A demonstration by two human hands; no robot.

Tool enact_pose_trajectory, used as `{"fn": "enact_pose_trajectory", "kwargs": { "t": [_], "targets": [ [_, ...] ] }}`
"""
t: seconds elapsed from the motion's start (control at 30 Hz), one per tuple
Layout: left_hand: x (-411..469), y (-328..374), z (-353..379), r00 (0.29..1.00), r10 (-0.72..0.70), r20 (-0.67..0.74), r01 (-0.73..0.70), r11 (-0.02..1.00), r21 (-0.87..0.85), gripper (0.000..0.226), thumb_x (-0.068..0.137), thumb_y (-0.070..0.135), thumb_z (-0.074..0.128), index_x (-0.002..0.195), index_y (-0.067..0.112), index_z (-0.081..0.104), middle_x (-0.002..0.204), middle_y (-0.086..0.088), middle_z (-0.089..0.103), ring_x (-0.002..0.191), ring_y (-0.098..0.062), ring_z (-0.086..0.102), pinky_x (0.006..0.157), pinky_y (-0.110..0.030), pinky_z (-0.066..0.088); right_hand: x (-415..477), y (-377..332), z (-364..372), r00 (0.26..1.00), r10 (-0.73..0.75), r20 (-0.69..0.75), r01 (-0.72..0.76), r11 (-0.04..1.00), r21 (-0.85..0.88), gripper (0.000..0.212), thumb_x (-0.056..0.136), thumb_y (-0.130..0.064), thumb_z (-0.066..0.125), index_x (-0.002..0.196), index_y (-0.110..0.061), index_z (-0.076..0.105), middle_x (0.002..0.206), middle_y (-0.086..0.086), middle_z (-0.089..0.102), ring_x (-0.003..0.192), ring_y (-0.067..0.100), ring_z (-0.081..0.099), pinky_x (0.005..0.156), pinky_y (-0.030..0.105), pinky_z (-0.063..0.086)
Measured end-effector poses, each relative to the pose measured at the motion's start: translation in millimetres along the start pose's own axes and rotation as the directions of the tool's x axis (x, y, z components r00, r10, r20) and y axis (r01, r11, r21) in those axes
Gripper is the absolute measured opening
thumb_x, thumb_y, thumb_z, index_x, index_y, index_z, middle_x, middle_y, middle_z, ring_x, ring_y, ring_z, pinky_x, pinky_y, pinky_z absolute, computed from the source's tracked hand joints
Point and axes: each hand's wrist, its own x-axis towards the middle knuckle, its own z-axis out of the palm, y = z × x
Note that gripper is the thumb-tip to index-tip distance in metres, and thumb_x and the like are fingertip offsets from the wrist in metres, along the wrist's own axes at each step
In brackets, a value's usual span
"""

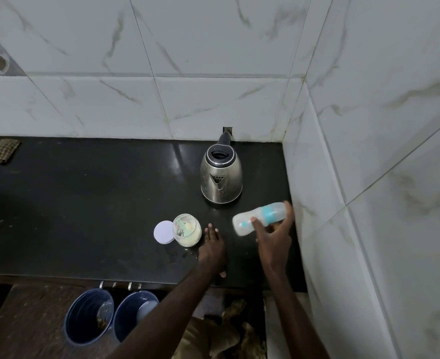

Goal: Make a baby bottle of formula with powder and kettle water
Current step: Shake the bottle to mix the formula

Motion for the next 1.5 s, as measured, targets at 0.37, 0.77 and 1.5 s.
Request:
{"fn": "enact_pose_trajectory", "kwargs": {
  "t": [0.37,0.77,1.5],
  "targets": [
    [0.4,-3.7,0.9,1.0,0.003,0.001,-0.003,0.998,-0.057,0.149,0.06,0.027,0.098,0.159,-0.004,-0.01,0.162,-0.023,-0.026,0.156,-0.039,-0.009,0.121,-0.05,0.032,-3.3,-2.7,5.7,0.994,0.018,0.107,-0.02,1.0,0.014,0.09,0.083,-0.032,0.085,0.151,-0.052,0.029,0.14,0.002,0.061,0.111,0.02,0.07,0.082,0.046,0.065],
    [-4.0,-1.8,-7.3,0.999,0.019,0.044,-0.016,0.998,-0.06,0.149,0.061,0.023,0.098,0.159,-0.002,-0.011,0.162,-0.031,-0.023,0.155,-0.043,-0.013,0.122,-0.05,0.026,-0.4,-4.0,5.0,0.96,0.01,0.281,0.023,0.993,-0.112,0.095,0.082,-0.029,0.087,0.154,-0.048,0.027,0.149,0.002,0.054,0.122,0.023,0.065,0.092,0.048,0.062],
    [-2.7,-0.5,-11.7,0.998,0.032,0.058,-0.033,0.999,0.007,0.147,0.057,0.029,0.099,0.154,-0.016,-0.002,0.159,-0.044,-0.008,0.152,-0.054,-0.001,0.126,-0.05,0.013,-5.4,-55.8,-32.6,0.826,-0.332,0.456,0.392,0.919,-0.042,0.097,0.081,-0.004,0.083,0.15,-0.052,0.035,0.136,-0.043,0.048,0.122,0.005,0.061,0.104,0.033,0.055]
  ]
}}
